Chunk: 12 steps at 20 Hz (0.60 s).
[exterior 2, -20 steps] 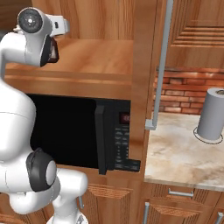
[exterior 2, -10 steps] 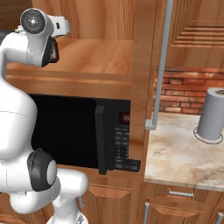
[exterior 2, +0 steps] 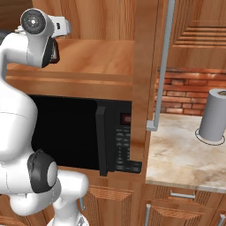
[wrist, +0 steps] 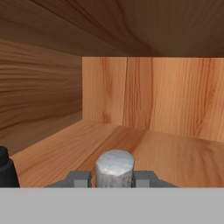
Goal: Collect the paprika, ketchup, and shaker from the cabinet and place them next to the stove.
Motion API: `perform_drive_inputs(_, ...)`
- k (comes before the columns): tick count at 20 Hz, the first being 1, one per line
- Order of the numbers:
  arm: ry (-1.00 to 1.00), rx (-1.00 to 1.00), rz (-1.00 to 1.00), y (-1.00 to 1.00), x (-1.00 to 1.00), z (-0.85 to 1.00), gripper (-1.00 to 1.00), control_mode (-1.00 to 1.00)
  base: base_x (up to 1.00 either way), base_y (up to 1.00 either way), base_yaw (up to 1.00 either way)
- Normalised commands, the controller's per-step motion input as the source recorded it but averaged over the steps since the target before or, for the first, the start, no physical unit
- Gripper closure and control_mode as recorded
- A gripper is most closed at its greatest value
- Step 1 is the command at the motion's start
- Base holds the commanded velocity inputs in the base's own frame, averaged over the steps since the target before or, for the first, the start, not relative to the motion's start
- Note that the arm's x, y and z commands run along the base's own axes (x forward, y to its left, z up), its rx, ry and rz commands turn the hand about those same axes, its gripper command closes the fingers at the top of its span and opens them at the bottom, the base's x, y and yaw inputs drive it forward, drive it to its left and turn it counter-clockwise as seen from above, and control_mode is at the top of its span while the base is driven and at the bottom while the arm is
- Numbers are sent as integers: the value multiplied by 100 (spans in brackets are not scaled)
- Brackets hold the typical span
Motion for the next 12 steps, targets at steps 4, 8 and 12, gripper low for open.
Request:
perform_drive_inputs(4, -1, 0, 0, 0, -1, -1, 100, -100, 0, 0, 0)
perform_drive_inputs(8, -9, 0, 0, 0, -48, -10, 100, -100, 0, 0, 0)
perform_drive_inputs(12, -12, 0, 0, 0, -83, -11, 100, -100, 0, 0, 0)
